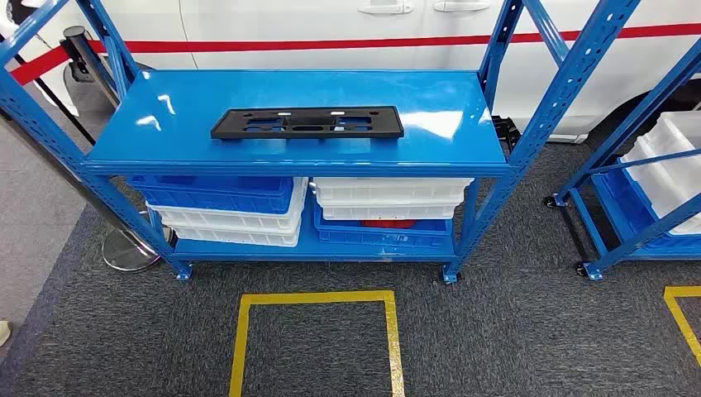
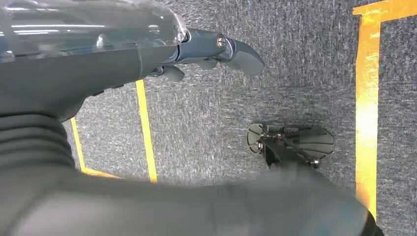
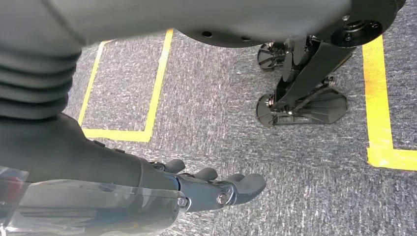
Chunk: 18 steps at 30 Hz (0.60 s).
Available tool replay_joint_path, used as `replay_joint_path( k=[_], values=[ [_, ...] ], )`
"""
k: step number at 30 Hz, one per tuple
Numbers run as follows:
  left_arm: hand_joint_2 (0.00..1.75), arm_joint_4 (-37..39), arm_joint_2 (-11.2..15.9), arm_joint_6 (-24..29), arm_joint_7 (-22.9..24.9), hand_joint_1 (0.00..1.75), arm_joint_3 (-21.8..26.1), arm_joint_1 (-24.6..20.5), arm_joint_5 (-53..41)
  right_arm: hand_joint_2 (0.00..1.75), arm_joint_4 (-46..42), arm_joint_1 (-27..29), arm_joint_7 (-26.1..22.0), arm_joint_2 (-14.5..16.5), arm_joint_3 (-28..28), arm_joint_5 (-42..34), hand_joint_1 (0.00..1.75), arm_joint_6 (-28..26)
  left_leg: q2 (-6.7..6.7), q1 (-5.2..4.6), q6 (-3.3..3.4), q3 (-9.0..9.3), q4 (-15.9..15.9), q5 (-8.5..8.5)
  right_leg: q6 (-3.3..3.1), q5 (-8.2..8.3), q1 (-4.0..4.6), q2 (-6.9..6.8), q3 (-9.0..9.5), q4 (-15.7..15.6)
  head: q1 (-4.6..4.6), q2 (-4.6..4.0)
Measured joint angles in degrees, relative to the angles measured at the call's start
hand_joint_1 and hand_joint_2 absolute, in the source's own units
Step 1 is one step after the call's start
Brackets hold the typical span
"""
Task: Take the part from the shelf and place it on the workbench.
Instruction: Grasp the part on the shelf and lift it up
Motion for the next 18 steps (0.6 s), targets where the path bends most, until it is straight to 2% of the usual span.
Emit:
replay_joint_path(
  k=[5,18],
  values=[
    [1.75,0.2,0.0,0.2,-0.6,0.0,0.0,-0.4,0.4,1.75,0.1,-0.5,0.0,0.0,-1.4,2.3,0.0,0.1,0.01,0.0,0.01,0.0,0.0,0.0,0.0,0.0,-0.01,0.01,-0.01,0.0,0.0,0.0],
    [1.75,3.1,0.2,2.4,-6.7,0.0,0.8,-3.7,5.2,1.75,2.1,-4.1,1.1,0.7,-14.3,24.4,0.0,1.2,0.02,0.0,0.01,0.02,0.0,0.0,0.01,0.0,-0.02,0.03,-0.01,0.0,0.0,0.0]
  ],
)
